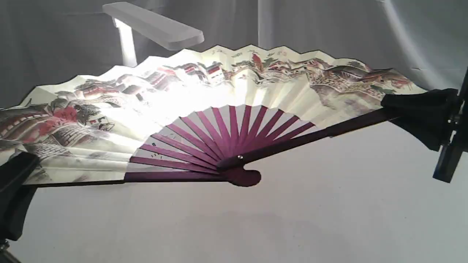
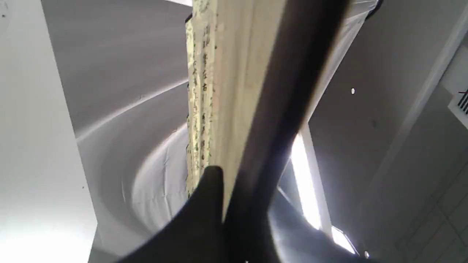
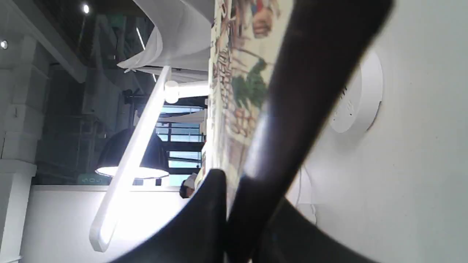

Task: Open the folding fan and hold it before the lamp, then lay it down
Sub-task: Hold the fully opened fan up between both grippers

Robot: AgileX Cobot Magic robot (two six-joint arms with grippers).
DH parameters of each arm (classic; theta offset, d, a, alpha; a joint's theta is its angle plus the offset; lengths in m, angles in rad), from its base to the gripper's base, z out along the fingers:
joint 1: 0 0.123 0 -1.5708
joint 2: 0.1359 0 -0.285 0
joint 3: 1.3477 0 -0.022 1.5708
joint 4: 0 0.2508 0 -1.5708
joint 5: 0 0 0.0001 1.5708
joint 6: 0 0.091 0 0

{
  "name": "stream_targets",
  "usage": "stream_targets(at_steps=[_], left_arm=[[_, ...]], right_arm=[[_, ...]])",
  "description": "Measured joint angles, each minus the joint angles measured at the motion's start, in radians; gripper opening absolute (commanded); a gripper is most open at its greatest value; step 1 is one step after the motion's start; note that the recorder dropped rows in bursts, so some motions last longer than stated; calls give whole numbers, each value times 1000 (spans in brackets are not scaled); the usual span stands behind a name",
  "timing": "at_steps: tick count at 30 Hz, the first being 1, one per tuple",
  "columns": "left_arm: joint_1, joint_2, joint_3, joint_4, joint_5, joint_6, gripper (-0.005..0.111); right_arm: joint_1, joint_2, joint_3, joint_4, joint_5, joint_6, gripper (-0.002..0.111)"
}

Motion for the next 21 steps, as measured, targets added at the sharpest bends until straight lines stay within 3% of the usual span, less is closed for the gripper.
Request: stream_targets(at_steps=[21], left_arm=[[-9, -69, 4, -84, 43, 52, 0]], right_arm=[[7, -56, 1, -8, 0, 15, 0]])
